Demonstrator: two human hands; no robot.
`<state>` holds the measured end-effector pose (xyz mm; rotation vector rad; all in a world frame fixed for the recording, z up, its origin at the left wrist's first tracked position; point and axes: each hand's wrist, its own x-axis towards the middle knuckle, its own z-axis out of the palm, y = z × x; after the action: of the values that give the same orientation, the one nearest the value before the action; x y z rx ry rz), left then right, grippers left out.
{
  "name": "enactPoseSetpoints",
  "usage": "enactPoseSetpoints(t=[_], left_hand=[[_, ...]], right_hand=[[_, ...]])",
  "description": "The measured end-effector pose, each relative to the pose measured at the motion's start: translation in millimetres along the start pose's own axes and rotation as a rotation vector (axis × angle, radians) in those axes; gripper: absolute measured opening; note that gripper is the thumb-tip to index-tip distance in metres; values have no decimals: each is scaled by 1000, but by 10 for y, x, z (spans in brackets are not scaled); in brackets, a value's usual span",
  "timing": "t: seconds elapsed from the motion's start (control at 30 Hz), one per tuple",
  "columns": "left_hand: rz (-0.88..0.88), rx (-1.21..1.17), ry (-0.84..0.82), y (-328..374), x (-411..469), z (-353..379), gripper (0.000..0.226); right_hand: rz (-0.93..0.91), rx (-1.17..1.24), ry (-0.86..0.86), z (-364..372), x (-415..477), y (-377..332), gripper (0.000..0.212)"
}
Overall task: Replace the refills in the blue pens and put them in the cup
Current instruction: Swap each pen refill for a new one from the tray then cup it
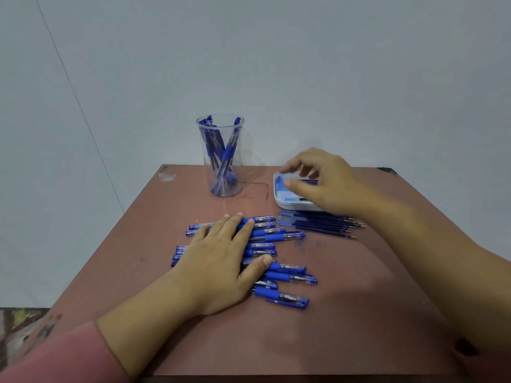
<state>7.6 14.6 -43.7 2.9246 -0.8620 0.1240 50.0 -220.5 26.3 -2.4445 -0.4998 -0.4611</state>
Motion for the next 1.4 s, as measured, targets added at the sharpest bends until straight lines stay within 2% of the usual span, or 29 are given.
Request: enactPoseSetpoints(t=[0.13, 0.2, 0.27, 0.37, 0.57, 0.73, 0.83, 0.97, 1.1, 1.27, 1.4], left_hand=[[-3, -4, 7, 11, 10, -7, 96], [-4, -2, 9, 11, 12, -9, 96], [-9, -8, 7, 14, 9, -15, 96], [-14, -1, 0, 26, 4, -30, 96], [-7, -10, 13, 20, 1, -29, 100], [-14, -40, 27, 24, -1, -57, 105], [26, -135, 133, 25, 33, -169, 90], [164, -127, 320, -5, 208, -312, 64], [219, -266, 331, -2, 399, -400, 36], [229, -427, 391, -39, 469, -242, 30], [250, -441, 424, -83, 457, -184, 27]], right_hand=[[-8, -97, -181, 58, -404, 69, 22], [-22, -169, -224, 111, -492, 93, 17], [-31, -249, -258, 162, -516, 101, 23], [-46, -319, -274, 212, -508, 65, 26], [-88, -354, -264, 245, -534, 40, 18], [-150, -350, -163, 238, -525, 46, 7], [-113, -263, -100, 192, -524, 26, 5], [-105, -117, 8, 216, -515, 55, 9], [-151, -38, 149, 266, -494, 94, 15], [-203, -38, 194, 289, -480, 118, 12], [-243, -31, 208, 309, -455, 140, 16]])
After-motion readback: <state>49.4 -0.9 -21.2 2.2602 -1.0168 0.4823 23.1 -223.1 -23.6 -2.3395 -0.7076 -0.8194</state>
